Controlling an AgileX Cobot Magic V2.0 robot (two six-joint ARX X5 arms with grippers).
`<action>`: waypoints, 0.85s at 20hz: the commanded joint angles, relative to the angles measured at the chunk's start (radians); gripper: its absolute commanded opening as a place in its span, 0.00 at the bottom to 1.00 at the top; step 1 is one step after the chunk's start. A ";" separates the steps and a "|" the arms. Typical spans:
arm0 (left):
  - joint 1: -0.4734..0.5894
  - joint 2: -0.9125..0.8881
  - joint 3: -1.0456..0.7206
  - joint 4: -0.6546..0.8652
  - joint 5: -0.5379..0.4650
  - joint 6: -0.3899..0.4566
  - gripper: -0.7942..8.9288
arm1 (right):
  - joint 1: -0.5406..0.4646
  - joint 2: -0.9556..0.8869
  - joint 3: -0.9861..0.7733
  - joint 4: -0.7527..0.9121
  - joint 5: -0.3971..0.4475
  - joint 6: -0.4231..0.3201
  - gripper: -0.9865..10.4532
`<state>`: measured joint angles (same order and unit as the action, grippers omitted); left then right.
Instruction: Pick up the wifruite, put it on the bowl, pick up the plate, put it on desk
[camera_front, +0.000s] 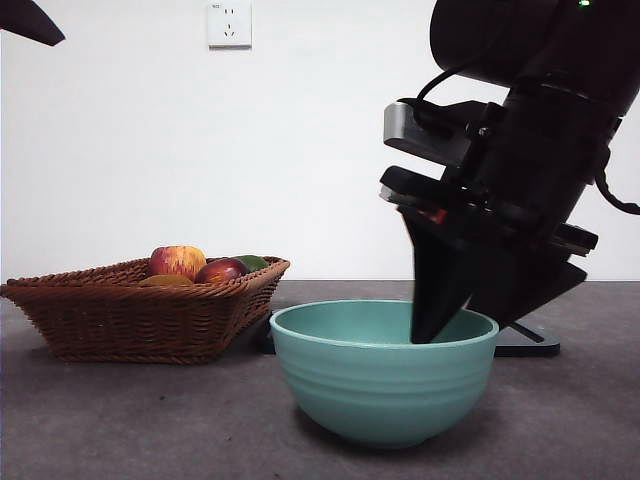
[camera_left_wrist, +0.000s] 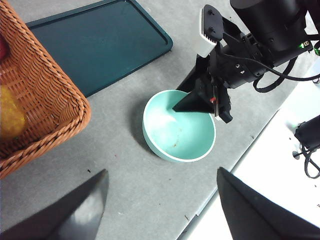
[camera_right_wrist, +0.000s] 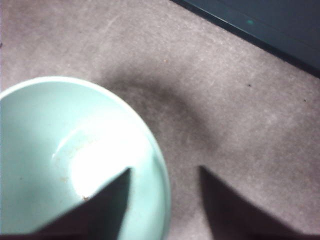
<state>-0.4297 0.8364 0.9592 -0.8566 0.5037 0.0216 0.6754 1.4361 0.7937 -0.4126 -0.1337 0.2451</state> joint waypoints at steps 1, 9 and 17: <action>-0.005 0.006 0.012 0.008 0.006 0.019 0.43 | 0.010 0.002 0.006 0.006 0.004 0.018 0.33; -0.005 0.006 0.012 0.011 0.006 0.019 0.43 | 0.009 -0.229 0.081 -0.137 0.074 0.016 0.33; -0.005 0.006 0.012 0.010 0.006 0.019 0.43 | 0.009 -0.534 0.105 -0.233 0.001 0.018 0.33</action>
<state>-0.4297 0.8364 0.9592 -0.8562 0.5041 0.0219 0.6750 0.8906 0.8768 -0.6533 -0.1333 0.2523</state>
